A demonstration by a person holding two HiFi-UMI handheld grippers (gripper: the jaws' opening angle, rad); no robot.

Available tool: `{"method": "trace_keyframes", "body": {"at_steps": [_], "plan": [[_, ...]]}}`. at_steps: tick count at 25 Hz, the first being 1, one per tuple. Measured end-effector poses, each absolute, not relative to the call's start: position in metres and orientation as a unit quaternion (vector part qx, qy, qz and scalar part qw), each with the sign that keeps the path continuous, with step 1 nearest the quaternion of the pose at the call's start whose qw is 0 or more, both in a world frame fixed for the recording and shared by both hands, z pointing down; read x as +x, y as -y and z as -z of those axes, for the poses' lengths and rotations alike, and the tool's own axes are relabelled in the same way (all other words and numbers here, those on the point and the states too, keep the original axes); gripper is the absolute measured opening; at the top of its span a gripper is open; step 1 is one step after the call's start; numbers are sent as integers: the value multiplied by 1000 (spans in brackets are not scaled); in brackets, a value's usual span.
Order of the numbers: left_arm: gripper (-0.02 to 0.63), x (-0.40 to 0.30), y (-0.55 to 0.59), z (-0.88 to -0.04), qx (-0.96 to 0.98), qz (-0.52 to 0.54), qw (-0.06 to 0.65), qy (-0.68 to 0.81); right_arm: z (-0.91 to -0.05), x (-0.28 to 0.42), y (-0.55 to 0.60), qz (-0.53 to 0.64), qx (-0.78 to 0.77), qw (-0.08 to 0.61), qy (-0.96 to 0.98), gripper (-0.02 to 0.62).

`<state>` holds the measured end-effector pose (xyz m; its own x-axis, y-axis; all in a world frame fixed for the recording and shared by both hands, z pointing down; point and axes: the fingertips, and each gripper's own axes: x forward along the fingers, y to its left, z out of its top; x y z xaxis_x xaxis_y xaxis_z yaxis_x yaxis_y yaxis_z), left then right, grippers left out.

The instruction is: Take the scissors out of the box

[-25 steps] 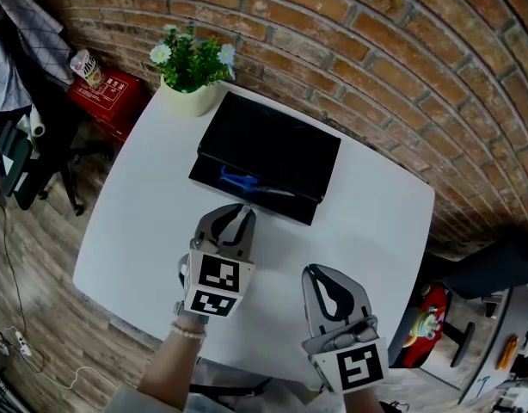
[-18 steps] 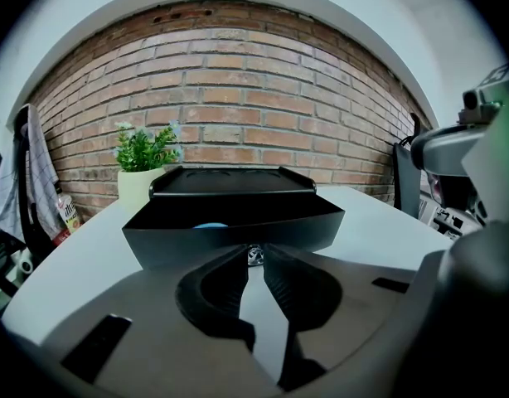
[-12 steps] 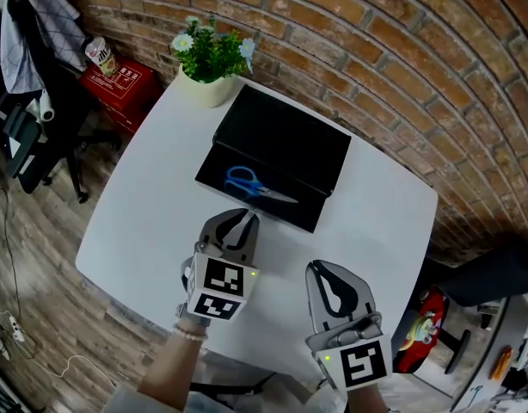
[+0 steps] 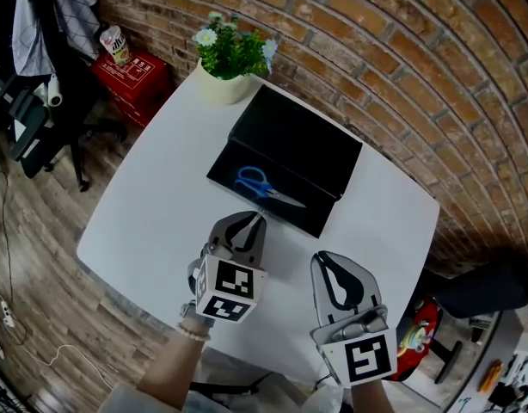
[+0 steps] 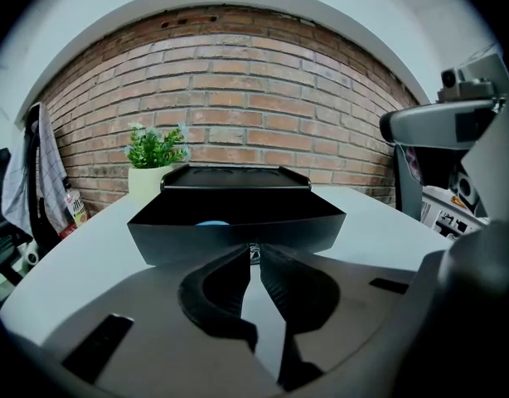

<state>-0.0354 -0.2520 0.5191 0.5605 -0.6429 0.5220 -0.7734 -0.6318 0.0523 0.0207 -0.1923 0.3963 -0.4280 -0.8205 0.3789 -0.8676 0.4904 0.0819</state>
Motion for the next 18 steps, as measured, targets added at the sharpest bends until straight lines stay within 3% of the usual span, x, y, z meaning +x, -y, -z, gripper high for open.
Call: {"method": "trace_keyframes", "body": {"at_steps": [18], "plan": [[64, -36, 256, -526, 864, -237, 156, 416, -395, 15, 210, -57, 493, 189, 847, 44]]}}
